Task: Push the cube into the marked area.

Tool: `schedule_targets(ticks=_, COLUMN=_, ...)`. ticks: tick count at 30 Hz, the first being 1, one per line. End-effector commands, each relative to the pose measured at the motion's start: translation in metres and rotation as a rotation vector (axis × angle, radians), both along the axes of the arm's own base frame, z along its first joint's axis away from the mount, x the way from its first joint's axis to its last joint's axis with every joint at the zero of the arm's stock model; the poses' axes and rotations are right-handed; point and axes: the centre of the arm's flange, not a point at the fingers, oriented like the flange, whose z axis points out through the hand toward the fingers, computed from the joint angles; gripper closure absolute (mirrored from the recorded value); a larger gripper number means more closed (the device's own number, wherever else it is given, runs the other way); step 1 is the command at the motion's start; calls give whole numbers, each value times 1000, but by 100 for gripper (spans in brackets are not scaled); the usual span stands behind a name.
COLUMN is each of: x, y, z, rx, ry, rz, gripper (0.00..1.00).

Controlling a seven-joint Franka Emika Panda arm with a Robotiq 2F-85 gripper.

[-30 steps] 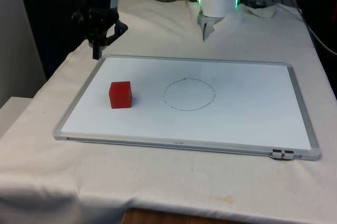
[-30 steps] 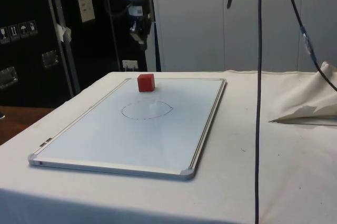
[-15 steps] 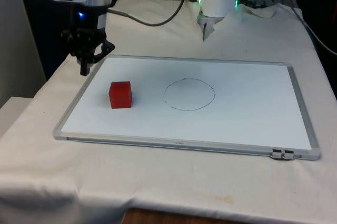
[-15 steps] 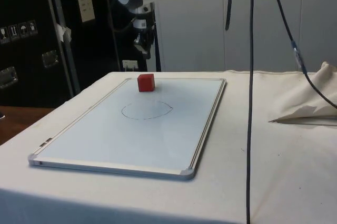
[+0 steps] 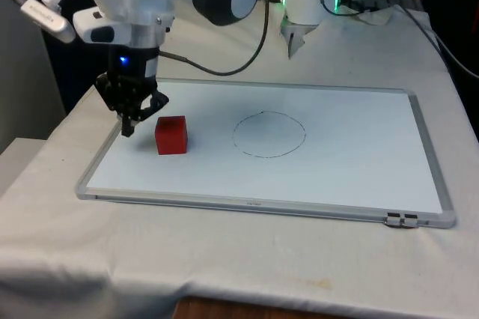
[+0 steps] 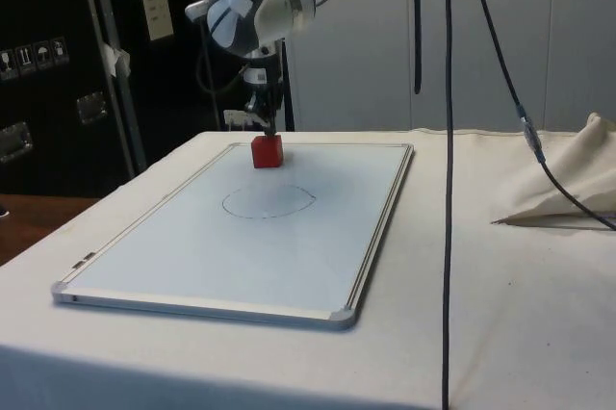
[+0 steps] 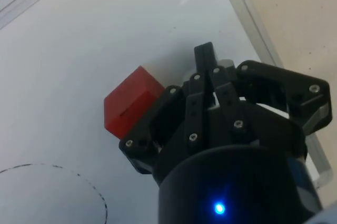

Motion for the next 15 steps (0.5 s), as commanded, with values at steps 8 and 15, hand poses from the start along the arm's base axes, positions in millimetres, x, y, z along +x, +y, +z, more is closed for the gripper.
schedule_targets(ticks=8, x=-3, y=11, z=-5, rx=9, ry=10, rz=-2, gripper=100)
schedule_targets(ticks=15, x=-7, y=29, z=-5, rx=47, ry=25, rz=11, gripper=100)
